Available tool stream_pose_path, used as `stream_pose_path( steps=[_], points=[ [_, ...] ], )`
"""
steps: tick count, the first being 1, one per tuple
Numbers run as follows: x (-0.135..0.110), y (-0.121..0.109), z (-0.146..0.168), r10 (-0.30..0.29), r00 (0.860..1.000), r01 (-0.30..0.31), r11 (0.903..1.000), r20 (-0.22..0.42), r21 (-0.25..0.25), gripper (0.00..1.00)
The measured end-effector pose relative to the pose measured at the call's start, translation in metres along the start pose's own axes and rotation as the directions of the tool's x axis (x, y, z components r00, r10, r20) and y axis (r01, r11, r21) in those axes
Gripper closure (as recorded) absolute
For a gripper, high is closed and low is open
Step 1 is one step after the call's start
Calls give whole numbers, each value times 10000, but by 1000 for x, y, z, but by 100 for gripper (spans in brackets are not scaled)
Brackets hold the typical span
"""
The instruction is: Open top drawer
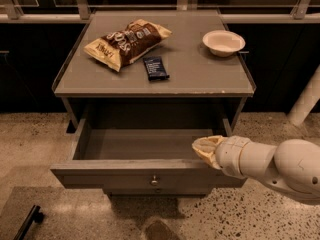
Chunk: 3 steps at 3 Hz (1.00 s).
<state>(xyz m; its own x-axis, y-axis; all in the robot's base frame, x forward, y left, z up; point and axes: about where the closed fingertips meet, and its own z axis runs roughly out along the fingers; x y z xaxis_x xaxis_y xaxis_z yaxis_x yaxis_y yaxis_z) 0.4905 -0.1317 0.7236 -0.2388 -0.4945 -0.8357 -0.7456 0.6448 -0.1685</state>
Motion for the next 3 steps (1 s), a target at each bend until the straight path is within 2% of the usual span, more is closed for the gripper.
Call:
stream_pose_path(
  steps=[3],
  points=[
    [0, 0, 0, -1, 10000, 1, 10000, 0, -1, 11]
  ],
)
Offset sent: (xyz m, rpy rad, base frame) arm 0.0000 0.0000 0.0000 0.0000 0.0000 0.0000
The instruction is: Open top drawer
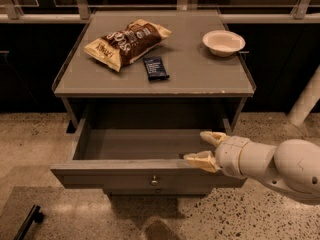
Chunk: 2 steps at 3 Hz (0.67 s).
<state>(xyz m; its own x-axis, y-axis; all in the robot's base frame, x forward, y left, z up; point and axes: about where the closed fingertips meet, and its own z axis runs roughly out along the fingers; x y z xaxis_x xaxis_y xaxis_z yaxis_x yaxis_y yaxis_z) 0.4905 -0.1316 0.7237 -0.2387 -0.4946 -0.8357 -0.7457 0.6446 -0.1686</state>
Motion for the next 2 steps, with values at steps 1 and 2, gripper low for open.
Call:
stream_pose_path(
  steps=[1, 2],
  points=[
    [0, 0, 0, 0, 10000, 0, 10000, 0, 0, 0],
    [0, 0, 0, 0, 10000, 0, 10000, 0, 0, 0]
  ],
)
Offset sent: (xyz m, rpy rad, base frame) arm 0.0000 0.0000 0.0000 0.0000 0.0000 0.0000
